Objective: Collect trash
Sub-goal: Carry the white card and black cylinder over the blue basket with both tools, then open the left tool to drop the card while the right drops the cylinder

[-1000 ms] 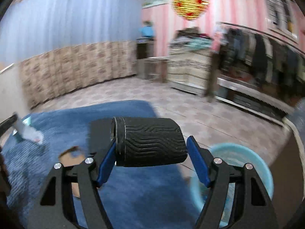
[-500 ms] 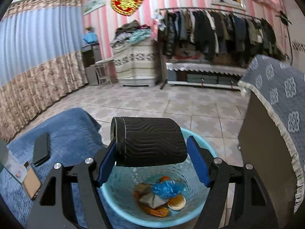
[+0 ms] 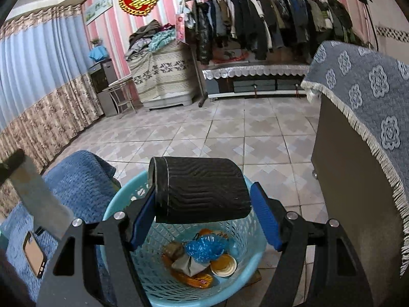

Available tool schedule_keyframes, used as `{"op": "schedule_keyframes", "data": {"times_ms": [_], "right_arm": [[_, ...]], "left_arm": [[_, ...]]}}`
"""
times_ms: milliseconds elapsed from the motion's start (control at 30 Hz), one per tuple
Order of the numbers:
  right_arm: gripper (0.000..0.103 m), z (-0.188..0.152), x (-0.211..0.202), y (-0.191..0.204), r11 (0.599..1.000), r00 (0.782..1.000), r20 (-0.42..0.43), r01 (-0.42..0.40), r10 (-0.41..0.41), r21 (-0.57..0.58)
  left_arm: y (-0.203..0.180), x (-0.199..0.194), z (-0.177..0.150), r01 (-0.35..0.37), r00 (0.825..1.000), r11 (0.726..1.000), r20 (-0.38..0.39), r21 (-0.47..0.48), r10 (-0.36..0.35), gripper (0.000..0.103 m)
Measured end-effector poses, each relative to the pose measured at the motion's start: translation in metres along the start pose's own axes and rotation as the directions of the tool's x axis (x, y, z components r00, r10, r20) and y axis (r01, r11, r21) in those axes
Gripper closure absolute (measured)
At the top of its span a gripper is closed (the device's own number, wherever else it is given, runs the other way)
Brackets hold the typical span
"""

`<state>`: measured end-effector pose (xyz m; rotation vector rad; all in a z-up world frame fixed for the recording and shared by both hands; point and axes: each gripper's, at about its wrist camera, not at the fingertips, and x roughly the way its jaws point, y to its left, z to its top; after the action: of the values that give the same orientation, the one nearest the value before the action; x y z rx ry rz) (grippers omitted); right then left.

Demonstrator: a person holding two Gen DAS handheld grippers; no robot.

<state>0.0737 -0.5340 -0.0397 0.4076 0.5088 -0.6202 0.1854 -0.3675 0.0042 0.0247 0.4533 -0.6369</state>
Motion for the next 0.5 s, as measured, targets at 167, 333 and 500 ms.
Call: {"op": "schedule_keyframes", "data": {"times_ms": [167, 333, 500], "right_arm": [[0.032, -0.003, 0.013, -0.006, 1.000, 0.999, -0.041, 0.003, -0.002, 0.021], [0.032, -0.005, 0.016, -0.006, 1.000, 0.998, -0.061, 0.004, -0.002, 0.023], [0.032, -0.006, 0.018, -0.002, 1.000, 0.998, -0.069, -0.004, 0.005, 0.009]], "left_arm": [[-0.014, 0.034, -0.013, 0.012, 0.998, 0.999, -0.055, 0.036, -0.010, 0.095], [-0.019, 0.059, -0.024, -0.009, 0.992, 0.994, -0.122, 0.110, 0.023, 0.095], [-0.009, 0.052, -0.021, -0.055, 0.991, 0.992, -0.113, 0.112, 0.068, 0.053]]}}
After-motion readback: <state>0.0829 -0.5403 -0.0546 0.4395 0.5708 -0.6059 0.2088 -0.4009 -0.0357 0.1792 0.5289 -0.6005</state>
